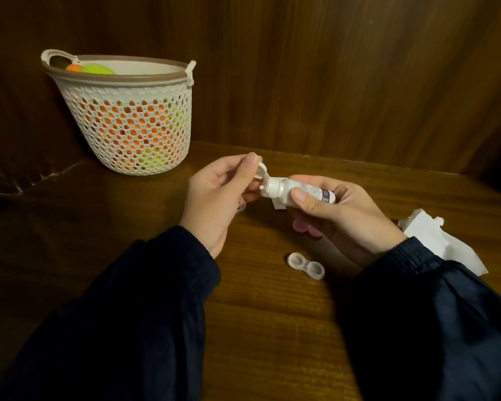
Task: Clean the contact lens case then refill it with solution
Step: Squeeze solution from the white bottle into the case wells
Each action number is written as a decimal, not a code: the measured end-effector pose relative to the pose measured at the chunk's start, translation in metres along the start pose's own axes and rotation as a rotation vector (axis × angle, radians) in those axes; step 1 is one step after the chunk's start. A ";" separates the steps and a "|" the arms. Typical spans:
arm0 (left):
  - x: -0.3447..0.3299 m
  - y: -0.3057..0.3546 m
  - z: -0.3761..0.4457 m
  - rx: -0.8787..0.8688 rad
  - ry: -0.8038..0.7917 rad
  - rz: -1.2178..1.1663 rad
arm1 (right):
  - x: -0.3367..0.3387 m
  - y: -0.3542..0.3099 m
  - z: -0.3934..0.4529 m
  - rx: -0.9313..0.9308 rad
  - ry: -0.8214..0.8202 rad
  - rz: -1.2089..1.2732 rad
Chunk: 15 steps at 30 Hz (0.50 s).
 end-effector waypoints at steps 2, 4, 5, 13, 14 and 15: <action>-0.001 0.000 0.000 -0.001 -0.011 -0.012 | 0.002 0.003 0.001 -0.006 0.035 0.052; -0.002 0.001 -0.001 -0.014 -0.005 -0.011 | 0.004 0.004 0.002 -0.018 0.072 0.093; -0.002 0.001 -0.001 -0.028 -0.003 0.003 | 0.006 0.004 0.003 -0.024 0.087 0.113; -0.007 0.000 -0.001 -0.023 -0.069 0.024 | 0.006 0.004 0.005 -0.035 0.040 0.095; -0.008 -0.001 -0.001 -0.008 -0.092 0.018 | 0.005 0.004 0.004 -0.033 0.034 0.078; -0.009 -0.001 -0.001 0.011 -0.126 0.010 | 0.005 0.004 0.004 -0.031 0.028 0.067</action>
Point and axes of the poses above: each hand's wrist, its own z-axis towards the middle knuckle, its own x-axis out of the back of the hand, y = z × x, the point moved 5 cm from there along z, towards the middle knuckle, and after that the axes turned 9 degrees about x, right-handed, at the moved point
